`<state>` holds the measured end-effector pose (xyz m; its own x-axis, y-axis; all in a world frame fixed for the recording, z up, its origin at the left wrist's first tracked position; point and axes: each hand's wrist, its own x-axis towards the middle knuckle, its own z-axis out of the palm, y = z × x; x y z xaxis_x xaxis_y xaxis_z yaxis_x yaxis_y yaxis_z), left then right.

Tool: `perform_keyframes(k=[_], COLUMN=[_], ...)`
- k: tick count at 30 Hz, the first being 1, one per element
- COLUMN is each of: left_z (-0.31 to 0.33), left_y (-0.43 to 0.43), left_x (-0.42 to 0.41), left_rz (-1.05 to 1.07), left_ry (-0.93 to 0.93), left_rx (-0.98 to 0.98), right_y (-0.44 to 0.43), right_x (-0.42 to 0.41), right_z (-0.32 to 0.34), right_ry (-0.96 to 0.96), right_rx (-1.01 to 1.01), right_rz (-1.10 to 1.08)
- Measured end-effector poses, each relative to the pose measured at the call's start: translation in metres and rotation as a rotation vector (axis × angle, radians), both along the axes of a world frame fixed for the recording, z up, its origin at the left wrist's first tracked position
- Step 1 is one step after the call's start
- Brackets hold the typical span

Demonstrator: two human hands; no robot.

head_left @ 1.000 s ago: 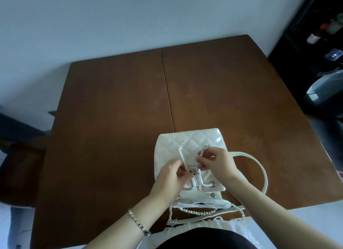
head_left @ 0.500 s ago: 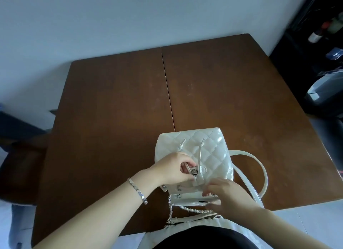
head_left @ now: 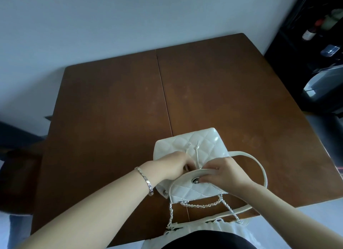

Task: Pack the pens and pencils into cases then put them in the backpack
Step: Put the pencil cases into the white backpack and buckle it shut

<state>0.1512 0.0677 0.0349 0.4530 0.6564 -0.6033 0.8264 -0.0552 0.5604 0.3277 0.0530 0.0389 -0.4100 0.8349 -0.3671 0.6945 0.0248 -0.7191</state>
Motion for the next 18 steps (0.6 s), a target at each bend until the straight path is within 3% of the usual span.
perform_keyframes(k=[7, 10, 14, 16, 18], left_z=[0.0, -0.008, -0.021, -0.024, -0.025], left_y=[0.002, -0.007, -0.019, -0.02, -0.016], left_x=[-0.006, 0.0, 0.008, 0.01, 0.011], left_rz=[0.214, 0.217, 0.394, 0.483, 0.549], left_ry=[-0.098, -0.063, -0.09, -0.117, -0.129], left_rx=[-0.231, -0.145, 0.018, 0.002, -0.032], right_y=[0.011, 0.018, 0.018, 0.007, -0.005], right_x=[-0.003, -0.001, 0.003, 0.001, 0.0], right_z=[-0.013, -0.015, -0.018, -0.023, -0.03], right_ry=[0.035, 0.052, 0.087, 0.064, 0.008], right_rx=[-0.14, -0.158, -0.161, 0.012, 0.379], right_rz=[-0.177, -0.192, -0.231, -0.247, -0.156])
